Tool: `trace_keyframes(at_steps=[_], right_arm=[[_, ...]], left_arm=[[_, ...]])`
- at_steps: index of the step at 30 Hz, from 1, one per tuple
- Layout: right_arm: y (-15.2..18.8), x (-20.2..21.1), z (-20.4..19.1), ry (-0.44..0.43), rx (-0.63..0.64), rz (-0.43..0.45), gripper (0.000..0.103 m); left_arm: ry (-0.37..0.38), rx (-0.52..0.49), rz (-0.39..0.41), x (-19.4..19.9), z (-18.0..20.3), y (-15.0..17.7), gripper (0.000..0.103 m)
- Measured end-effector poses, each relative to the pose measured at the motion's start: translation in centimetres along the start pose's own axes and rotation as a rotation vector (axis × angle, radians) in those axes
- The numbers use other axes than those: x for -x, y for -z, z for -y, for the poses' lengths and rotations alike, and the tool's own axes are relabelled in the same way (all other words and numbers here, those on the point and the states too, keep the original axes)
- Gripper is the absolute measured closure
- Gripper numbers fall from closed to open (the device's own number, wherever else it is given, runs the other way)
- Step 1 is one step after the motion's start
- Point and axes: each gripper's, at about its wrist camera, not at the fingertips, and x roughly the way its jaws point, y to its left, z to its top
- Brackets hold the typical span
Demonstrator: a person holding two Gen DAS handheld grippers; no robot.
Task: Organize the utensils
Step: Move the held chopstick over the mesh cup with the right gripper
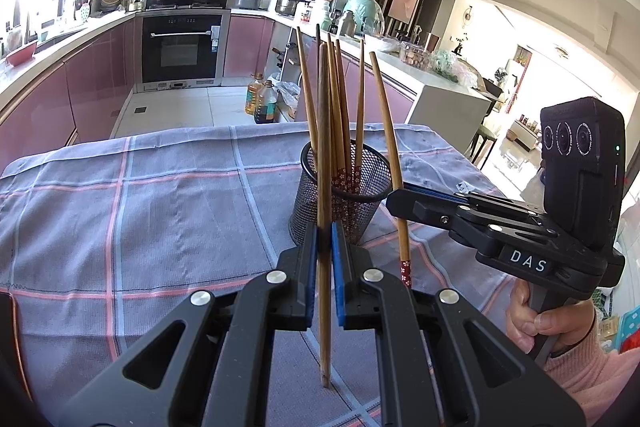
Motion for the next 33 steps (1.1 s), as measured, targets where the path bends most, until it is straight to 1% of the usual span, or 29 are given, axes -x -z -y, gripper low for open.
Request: trace_keyframes(at_steps=[8, 18, 33], right_arm=[[-0.2, 0.1, 0.1, 0.004, 0.000, 0.006, 0.097], [-0.4, 0.4, 0.4, 0.002, 0.004, 0.024, 0.097], [-0.9, 0.5, 0.5, 0.002, 0.014, 0.042, 0.097]], left_arm=[[-0.001, -0.001, 0.000, 0.0, 0.1, 0.0, 0.095], [-0.007, -0.010, 0.021, 0.0, 0.0, -0.8, 0.095], [-0.004, -0.014, 0.036, 0.1, -0.1, -1.1, 0.095]])
